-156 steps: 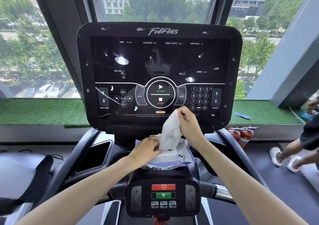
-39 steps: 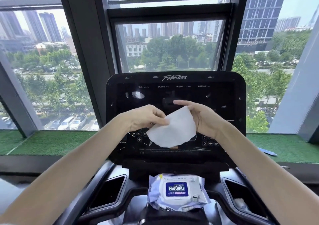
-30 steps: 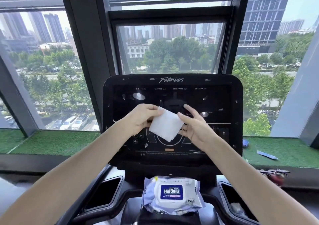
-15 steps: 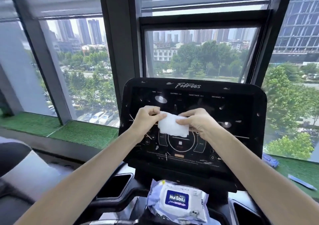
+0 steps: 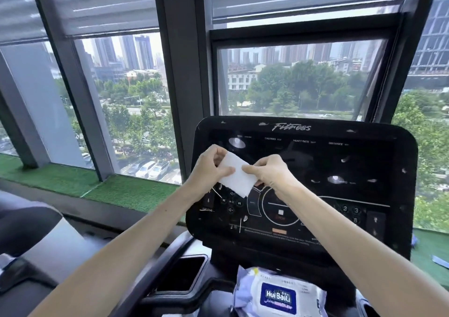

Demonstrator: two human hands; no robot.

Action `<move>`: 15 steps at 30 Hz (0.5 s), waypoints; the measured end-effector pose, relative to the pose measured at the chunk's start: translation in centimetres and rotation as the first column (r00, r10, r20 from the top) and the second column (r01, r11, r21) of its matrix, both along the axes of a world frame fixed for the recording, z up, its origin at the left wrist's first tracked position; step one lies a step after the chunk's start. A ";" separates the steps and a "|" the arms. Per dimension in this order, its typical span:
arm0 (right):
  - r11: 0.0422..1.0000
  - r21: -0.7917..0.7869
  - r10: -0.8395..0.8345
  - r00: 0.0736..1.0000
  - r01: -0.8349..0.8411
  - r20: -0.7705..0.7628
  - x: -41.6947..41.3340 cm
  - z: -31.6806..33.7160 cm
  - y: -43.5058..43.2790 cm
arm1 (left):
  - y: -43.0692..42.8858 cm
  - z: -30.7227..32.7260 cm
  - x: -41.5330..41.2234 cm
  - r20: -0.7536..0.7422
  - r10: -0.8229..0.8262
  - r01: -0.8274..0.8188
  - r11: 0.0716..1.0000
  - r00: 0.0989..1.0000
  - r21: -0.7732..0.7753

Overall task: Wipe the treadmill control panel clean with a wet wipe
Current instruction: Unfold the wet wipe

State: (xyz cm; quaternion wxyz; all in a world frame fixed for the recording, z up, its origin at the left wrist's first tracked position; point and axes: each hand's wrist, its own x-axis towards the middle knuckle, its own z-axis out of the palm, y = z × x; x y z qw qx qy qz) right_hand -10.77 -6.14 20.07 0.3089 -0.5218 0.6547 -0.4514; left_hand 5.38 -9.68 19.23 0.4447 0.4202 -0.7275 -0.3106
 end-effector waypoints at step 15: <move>0.994 0.098 -0.069 0.948 0.040 0.311 8.2 1.5 -4.7 | -6.0 -2.7 5.2 0.161 -0.161 0.211 0.906 0.974 -0.368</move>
